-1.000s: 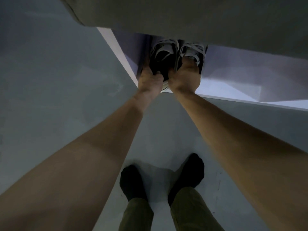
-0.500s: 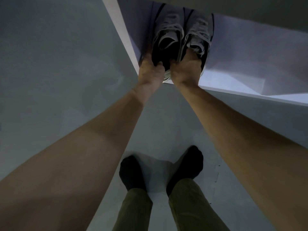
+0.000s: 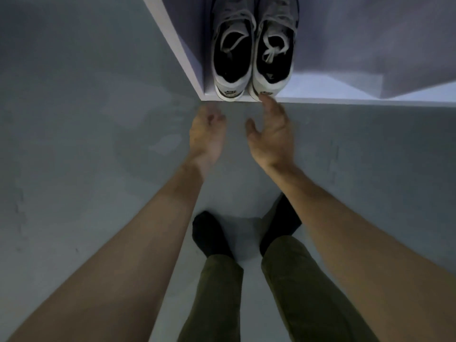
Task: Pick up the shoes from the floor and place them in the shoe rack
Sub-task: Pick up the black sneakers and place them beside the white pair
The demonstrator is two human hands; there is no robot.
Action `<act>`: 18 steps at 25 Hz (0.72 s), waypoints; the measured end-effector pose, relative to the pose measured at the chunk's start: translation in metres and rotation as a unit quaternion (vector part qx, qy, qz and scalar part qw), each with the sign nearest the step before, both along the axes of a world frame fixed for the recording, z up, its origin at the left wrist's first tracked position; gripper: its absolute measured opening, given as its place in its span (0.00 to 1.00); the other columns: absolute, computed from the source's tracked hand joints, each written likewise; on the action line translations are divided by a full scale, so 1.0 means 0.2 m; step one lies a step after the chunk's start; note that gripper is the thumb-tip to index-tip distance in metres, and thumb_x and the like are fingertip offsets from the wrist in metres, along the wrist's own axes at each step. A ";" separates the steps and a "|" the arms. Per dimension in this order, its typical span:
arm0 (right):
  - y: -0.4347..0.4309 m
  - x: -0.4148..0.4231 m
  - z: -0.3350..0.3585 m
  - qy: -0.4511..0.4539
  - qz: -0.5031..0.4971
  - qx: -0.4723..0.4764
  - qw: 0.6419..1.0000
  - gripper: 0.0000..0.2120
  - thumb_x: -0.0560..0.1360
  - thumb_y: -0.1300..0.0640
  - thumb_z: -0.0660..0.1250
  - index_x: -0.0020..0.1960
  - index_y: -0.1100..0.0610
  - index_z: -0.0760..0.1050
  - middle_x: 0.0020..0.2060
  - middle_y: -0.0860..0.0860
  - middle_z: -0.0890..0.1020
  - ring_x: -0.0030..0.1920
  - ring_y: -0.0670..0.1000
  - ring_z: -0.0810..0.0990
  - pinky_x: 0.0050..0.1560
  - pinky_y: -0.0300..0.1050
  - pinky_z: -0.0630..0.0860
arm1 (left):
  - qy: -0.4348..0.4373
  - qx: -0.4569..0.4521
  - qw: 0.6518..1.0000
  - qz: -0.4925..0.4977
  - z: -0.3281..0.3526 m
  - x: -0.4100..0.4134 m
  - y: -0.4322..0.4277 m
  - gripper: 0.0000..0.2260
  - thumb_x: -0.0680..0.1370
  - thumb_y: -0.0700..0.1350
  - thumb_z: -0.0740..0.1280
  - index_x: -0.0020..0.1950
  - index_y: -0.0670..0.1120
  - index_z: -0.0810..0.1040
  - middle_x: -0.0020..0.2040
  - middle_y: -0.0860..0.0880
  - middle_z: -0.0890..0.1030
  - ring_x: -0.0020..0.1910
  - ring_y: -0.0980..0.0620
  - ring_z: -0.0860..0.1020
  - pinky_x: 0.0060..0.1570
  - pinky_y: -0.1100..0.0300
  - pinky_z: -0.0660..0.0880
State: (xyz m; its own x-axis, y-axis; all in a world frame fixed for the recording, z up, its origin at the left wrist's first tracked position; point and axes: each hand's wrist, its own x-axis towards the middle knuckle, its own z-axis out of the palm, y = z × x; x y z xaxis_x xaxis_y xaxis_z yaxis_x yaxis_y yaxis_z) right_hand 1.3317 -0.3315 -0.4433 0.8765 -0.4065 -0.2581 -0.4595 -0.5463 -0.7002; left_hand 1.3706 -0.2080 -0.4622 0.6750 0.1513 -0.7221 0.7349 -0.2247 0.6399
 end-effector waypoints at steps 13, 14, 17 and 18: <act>-0.18 -0.87 0.71 0.114 -0.287 0.175 0.935 0.21 0.75 0.46 0.71 0.66 0.49 0.75 0.43 0.39 0.81 0.46 0.40 0.82 0.50 0.41 0.80 | -0.006 -0.052 0.966 -0.254 0.79 -0.56 -0.27 0.07 0.73 0.47 0.75 0.49 0.47 0.83 0.45 0.49 0.84 0.42 0.55 0.80 0.48 0.61 0.75; -0.20 -0.95 0.77 0.101 -0.315 0.184 0.926 0.20 0.74 0.46 0.72 0.63 0.50 0.77 0.44 0.40 0.82 0.47 0.41 0.82 0.52 0.42 0.80 | -0.001 -0.058 0.960 -0.276 0.86 -0.63 -0.31 0.08 0.73 0.48 0.76 0.49 0.48 0.82 0.46 0.49 0.85 0.44 0.56 0.80 0.49 0.61 0.75; -0.25 -1.24 0.97 0.066 -0.396 0.188 0.896 0.14 0.71 0.47 0.75 0.54 0.49 0.79 0.47 0.45 0.84 0.50 0.47 0.83 0.58 0.50 0.80 | 0.037 -0.071 0.940 -0.331 1.07 -0.88 -0.42 0.12 0.72 0.48 0.76 0.52 0.52 0.78 0.53 0.48 0.84 0.47 0.51 0.81 0.45 0.55 0.79; -0.27 -1.35 1.03 0.061 -0.421 0.196 0.884 0.12 0.71 0.48 0.76 0.52 0.49 0.79 0.48 0.46 0.84 0.50 0.48 0.83 0.59 0.50 0.79 | 0.036 -0.072 0.930 -0.360 1.13 -0.98 -0.45 0.12 0.73 0.48 0.76 0.53 0.53 0.78 0.52 0.48 0.84 0.46 0.50 0.81 0.44 0.53 0.79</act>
